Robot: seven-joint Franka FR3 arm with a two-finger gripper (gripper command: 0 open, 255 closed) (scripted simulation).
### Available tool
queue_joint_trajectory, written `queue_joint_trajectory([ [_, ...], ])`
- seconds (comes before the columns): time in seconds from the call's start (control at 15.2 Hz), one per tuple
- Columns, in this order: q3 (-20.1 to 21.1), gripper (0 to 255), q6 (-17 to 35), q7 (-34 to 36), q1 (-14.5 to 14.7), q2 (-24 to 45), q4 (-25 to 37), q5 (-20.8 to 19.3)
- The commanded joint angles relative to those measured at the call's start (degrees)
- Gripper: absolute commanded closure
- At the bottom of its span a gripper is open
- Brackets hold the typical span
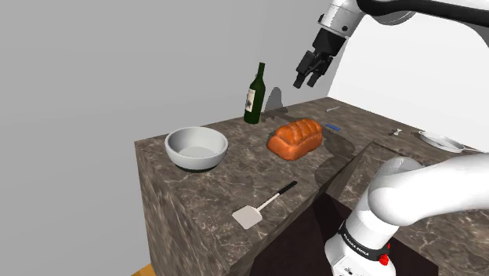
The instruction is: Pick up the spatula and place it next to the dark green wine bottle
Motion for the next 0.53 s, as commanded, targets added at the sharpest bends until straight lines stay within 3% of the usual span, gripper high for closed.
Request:
queue_joint_trajectory([
  [0.0, 0.0, 0, 0.0, 0.0, 0.0, 0.0, 0.0, 0.0],
  [0.46, 1.2, 0, 6.4, -13.8, 8.5, 2.8, -7.4, -0.1],
])
